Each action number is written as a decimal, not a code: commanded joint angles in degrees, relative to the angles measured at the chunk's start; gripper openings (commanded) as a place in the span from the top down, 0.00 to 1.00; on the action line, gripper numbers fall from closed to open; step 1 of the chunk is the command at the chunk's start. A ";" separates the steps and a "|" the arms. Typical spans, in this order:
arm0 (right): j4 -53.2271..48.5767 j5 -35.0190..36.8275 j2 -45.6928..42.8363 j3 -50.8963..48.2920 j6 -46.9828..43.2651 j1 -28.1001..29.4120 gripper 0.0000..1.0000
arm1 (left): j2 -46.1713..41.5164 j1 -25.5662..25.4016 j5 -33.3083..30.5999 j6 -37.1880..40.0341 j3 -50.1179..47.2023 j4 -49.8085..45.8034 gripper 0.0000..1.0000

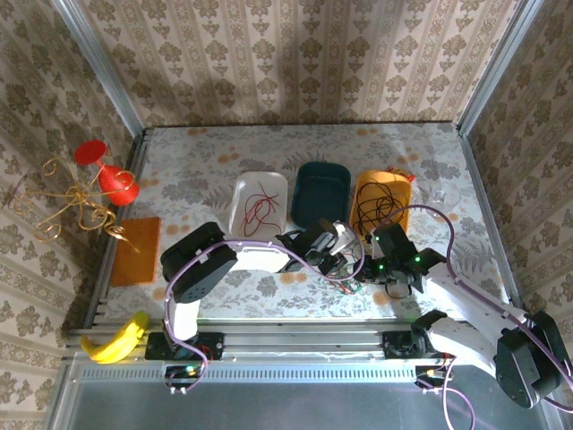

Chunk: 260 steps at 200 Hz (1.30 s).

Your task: Untangle the cables

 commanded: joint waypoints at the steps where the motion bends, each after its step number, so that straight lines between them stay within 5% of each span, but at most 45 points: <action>1: -1.99 1.04 -1.18 -1.03 0.97 -0.34 0.82 | 2.26 -0.98 -1.29 1.68 2.90 -5.60 0.66; 27: -2.42 1.53 -1.86 -1.03 1.06 -0.47 0.82 | 4.05 -1.08 -1.23 2.02 4.65 -9.40 0.77; 53: -2.69 1.97 -2.51 -0.98 1.23 -0.64 0.82 | 3.75 -1.11 -1.26 2.10 3.51 -8.88 1.00; 121: -2.96 5.73 -3.74 -1.81 2.68 -1.72 0.82 | -11.78 -0.94 -4.33 2.38 -5.08 2.31 1.00; 173: -4.42 7.46 -4.21 -3.00 3.78 -2.81 0.82 | -26.66 -0.41 -8.69 3.96 -9.19 1.68 1.00; 260: -3.53 7.99 -2.46 -3.79 4.40 -3.50 0.82 | -47.52 12.27 -9.87 -1.86 -13.95 2.65 1.00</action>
